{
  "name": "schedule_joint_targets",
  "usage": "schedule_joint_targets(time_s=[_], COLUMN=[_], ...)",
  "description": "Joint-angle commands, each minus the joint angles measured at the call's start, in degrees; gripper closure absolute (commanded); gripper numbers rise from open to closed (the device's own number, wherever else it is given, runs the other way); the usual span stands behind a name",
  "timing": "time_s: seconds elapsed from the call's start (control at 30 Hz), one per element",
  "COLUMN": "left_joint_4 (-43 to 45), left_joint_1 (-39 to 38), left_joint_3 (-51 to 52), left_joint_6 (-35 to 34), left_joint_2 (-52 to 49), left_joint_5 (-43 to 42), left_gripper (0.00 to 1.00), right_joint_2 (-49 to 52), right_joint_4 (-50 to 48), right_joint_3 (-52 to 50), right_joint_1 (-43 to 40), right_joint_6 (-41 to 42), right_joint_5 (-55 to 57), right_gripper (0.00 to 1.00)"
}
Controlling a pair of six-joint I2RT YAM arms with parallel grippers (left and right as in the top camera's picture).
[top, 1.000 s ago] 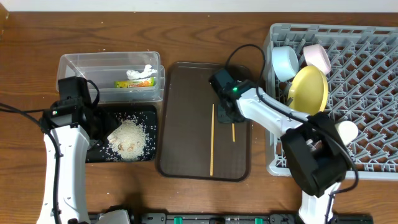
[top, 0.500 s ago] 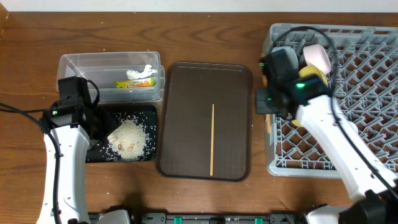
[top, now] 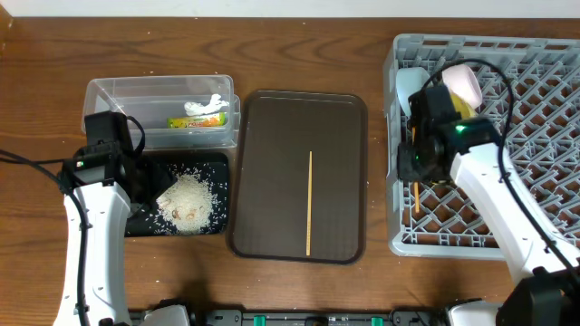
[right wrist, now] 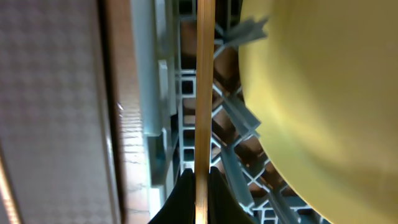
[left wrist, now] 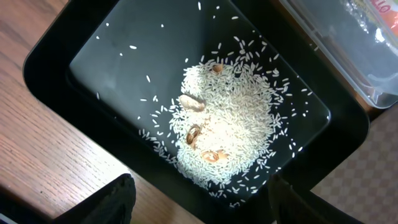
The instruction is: Sort waste into correct bins and load items into the dishwasher rack
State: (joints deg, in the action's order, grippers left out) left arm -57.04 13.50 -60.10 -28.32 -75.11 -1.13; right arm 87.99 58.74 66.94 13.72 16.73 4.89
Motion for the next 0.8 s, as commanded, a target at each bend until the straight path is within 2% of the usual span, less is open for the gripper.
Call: schedule_joint_targets(time_s=[0.0,0.1,0.2,0.27,0.57,0.77], left_joint_4=[-0.3,-0.3,-0.3,-0.3,-0.3,-0.3], left_joint_1=[0.3,0.3,0.3,0.3,0.3,0.3], left_joint_3=[-0.1,-0.1,-0.1,-0.1,-0.1,-0.1], left_joint_6=[0.0,0.0,0.0,0.0,0.0,0.0], left_joint_2=[0.2,0.2,0.2,0.2,0.2,0.2], left_joint_5=[0.3,0.3,0.3,0.3,0.3,0.3], left_gripper=[0.29,0.29,0.29,0.29,0.28,0.29], right_joint_2=[0.0,0.0,0.0,0.0,0.0,-0.9], right_joint_4=[-1.5,-2.2,-2.8,-3.1,-4.7,-4.8], right_joint_3=[-1.9,-2.2,-2.2,-2.2,-1.6,2.9], right_joint_1=[-0.3,-0.3,-0.3,-0.2,-0.2,0.0], right_joint_6=[-0.9,-0.9,-0.9,-0.9,-2.4,-2.7], right_joint_5=[0.3,0.2,0.2,0.2,-5.0,-6.4], right_gripper=[0.94,0.89,0.66,0.56,0.55,0.56])
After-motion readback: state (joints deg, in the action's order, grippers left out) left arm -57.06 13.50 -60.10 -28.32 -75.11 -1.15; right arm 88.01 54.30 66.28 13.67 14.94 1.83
